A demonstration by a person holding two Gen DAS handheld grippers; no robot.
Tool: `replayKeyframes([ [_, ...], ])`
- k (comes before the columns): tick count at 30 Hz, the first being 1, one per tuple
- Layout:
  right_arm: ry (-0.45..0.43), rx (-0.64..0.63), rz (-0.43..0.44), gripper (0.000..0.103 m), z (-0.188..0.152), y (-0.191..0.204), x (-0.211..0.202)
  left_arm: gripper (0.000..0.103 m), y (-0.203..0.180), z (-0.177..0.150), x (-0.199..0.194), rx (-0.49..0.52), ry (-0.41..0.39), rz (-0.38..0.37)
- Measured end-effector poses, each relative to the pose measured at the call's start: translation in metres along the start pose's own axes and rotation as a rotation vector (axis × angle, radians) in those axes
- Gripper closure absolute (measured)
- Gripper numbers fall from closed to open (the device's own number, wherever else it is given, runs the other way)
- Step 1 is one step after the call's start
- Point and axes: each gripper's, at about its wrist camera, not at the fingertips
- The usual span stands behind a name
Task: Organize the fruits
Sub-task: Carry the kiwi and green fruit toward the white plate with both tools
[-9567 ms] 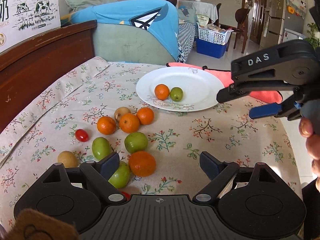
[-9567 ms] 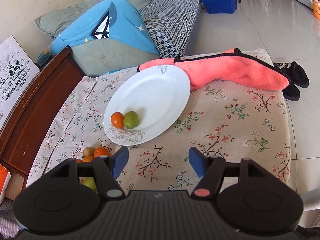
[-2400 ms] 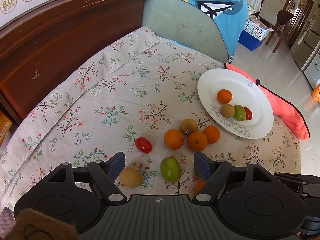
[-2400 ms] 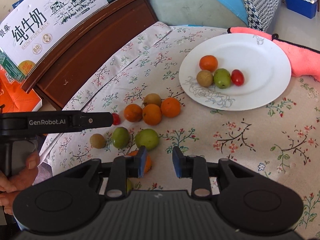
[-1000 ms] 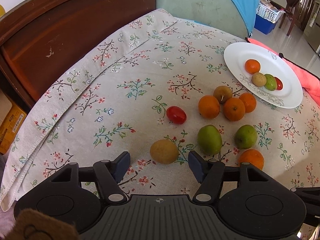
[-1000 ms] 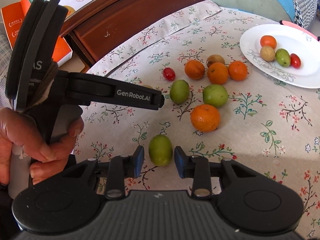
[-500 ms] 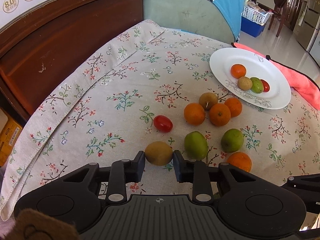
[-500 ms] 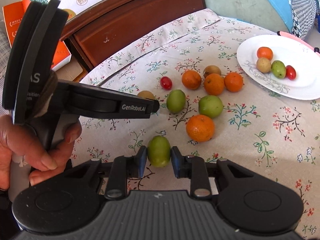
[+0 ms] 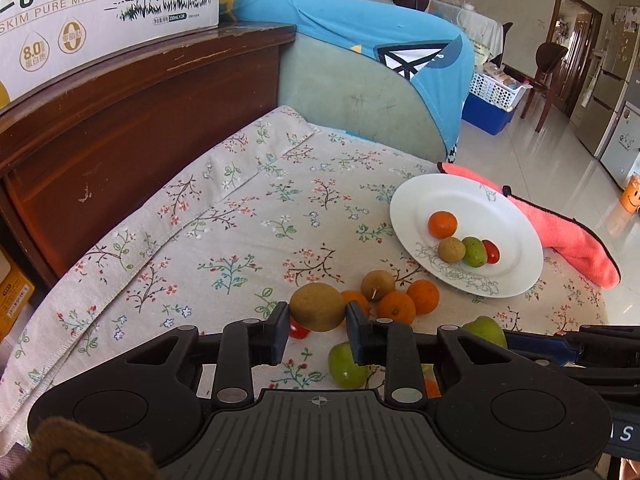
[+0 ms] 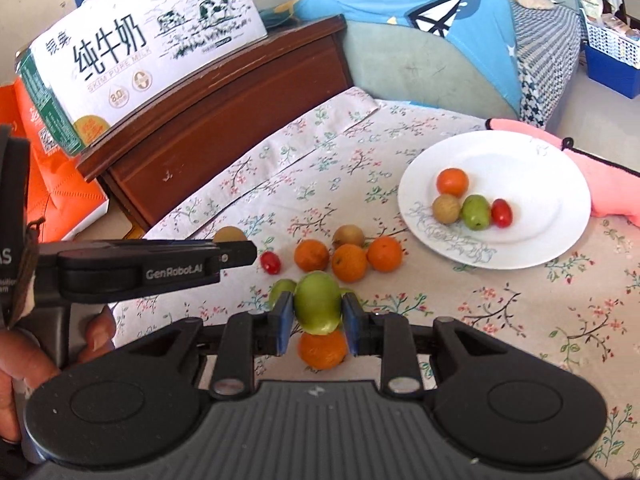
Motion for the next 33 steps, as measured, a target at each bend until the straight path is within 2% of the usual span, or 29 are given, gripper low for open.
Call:
replayKeyframes([
  [6,-0.056,0.044,-0.078,0.076,0.013,-0.023,-0.013,0.075,-0.021,0.011,0.004,0.024,-0.024,-0.051],
  [14,-0.054,0.104,-0.166,0.076,0.022,-0.053,-0.018,0.075,-0.052,0.028,0.024,0.060,-0.024,-0.106],
  [20,-0.035,0.196,-0.190,0.076,0.034,-0.086,-0.016,0.075,-0.073,0.040,0.042,0.087,-0.028,-0.165],
  [33,-0.053,0.224,-0.233,0.076,0.061,-0.130,0.000,0.075,-0.094,0.063,0.090,0.104,-0.017,-0.245],
])
Point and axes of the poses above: each gripper's, at about its wrist camera, not at the fingertips, and x roughly the way its jaws point, y to its left, z to its top, and after that the axes turned 1 degree about -x, right-handed
